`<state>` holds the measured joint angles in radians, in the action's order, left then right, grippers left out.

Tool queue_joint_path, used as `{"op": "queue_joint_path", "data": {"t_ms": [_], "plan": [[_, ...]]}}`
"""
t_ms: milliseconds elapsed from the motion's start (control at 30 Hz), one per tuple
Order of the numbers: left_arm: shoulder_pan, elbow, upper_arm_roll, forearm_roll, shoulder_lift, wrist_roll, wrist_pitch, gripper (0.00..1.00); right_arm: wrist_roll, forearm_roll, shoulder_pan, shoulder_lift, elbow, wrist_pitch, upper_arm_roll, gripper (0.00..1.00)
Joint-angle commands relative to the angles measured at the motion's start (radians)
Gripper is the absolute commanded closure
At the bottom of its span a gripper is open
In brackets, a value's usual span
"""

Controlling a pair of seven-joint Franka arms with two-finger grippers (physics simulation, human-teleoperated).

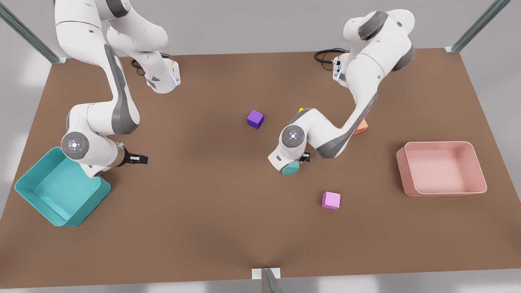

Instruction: Stack the two blue cubes on top of each other

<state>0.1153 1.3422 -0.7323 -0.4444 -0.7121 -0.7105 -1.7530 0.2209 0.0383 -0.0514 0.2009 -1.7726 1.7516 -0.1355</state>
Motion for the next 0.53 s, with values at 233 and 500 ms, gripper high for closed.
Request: {"op": "queue_joint_path", "data": {"t_ms": [233,500], "plan": [[-0.141,-0.151,0.628,0.533,0.432,0.654,0.37,0.01,-0.003,-0.001,0.001,0.002,0.001,0.0,-0.001,0.0],[-0.154,0.054,0.633,0.524,0.525,0.75,0.19,0.0,-0.003,-0.003,0.001,0.002,0.001,-0.003,-0.001,0.0]]}}
